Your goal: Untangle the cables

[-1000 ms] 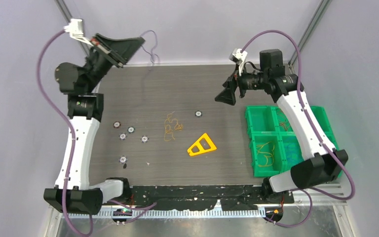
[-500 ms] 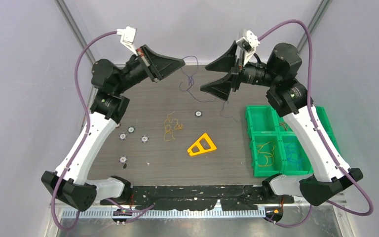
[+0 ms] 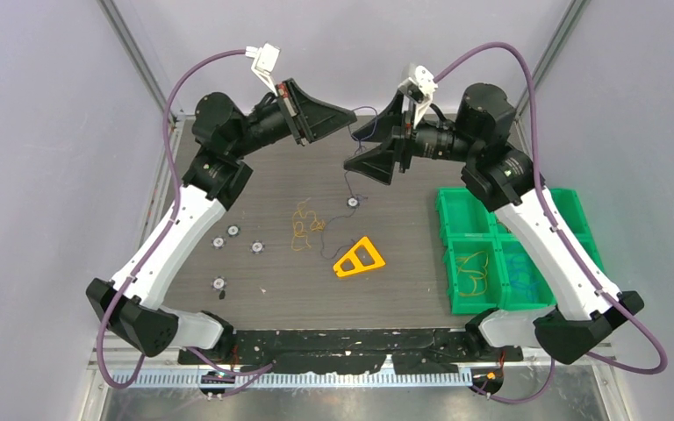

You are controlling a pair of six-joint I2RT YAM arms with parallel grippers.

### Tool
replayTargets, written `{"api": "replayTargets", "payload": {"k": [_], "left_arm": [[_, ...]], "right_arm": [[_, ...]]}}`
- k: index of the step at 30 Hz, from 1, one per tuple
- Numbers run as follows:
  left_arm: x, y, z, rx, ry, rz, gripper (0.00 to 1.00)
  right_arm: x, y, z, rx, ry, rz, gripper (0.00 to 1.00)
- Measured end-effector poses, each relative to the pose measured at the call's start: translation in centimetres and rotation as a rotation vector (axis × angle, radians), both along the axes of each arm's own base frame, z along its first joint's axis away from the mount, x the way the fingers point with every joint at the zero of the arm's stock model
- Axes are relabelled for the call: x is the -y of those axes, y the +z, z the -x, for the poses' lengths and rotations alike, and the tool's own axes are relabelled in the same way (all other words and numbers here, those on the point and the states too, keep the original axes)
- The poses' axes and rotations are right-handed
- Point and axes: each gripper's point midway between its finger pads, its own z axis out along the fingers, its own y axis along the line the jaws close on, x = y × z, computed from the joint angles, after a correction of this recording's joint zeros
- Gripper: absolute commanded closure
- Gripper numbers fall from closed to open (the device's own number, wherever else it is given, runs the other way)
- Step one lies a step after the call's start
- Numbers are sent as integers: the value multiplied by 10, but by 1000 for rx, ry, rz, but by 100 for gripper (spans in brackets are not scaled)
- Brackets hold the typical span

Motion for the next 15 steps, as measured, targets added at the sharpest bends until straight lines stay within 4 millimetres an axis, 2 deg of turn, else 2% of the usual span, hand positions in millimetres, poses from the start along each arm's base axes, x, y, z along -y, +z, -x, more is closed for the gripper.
{"api": "replayTargets", "payload": {"k": [1,2,3,4,5,9,15], "left_arm": [[0,2,1,4,-2,2,100],[0,3,1,8,-3,3,100],[0,3,2,9,-4,4,100],[0,3,2,10,-6,4,100],[0,3,3,11,-10,3,100],[-2,3,6,17,-18,-2,100],[-7,-2,7,17,-14,-25,100]], "right_arm": [[-1,-5,-3,-7,-7,10,56],[-1,-11,-6,-25,-16,20,68],[-2,-15,-9,-30,-23,28,87],[-3,-19,-11,-44,-30,36,90],[-3,-23,-14,-48,-40,43,93],[2,-29,-23,-64,-88,57,95],[19,-17,-26,-34,-150,40,95]]}}
